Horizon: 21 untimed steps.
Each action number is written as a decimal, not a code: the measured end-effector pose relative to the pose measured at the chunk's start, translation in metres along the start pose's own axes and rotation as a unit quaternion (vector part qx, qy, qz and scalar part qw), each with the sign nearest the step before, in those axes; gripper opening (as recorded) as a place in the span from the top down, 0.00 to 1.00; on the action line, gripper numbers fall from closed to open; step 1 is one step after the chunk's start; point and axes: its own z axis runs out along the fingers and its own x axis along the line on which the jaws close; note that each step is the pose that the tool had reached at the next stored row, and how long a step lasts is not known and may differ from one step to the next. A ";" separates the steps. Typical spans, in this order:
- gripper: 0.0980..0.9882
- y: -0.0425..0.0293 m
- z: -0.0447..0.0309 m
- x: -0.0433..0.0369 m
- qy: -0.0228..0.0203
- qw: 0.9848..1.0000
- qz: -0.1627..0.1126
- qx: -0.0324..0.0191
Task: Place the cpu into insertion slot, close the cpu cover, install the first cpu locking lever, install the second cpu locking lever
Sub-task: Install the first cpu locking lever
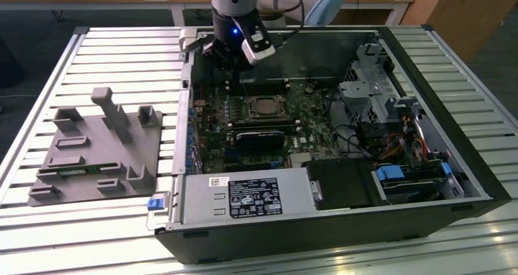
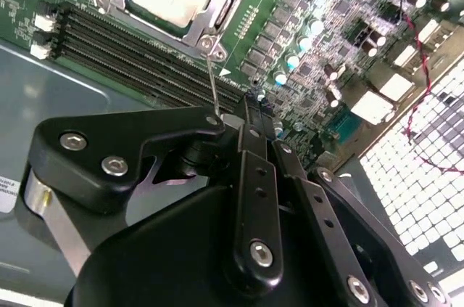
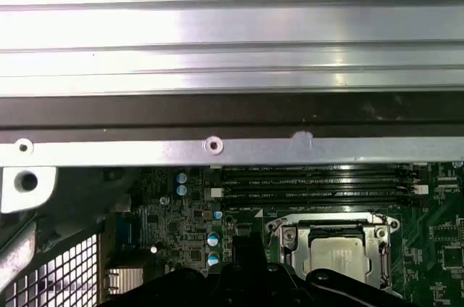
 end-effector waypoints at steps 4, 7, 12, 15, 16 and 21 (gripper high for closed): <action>0.99 0.0024 0.0002 -0.0026 0.000 1.000 0.000 0.000; 0.99 0.0030 0.0003 -0.0127 0.000 1.000 0.000 0.000; 0.99 0.0042 0.0008 -0.0349 0.001 1.000 0.000 0.000; 0.99 0.0037 0.0017 -0.0401 0.001 1.000 0.000 -0.003; 0.99 0.0031 0.0018 -0.0401 0.001 1.000 0.000 -0.009; 0.99 0.0015 0.0053 -0.0416 0.000 1.000 -0.001 -0.020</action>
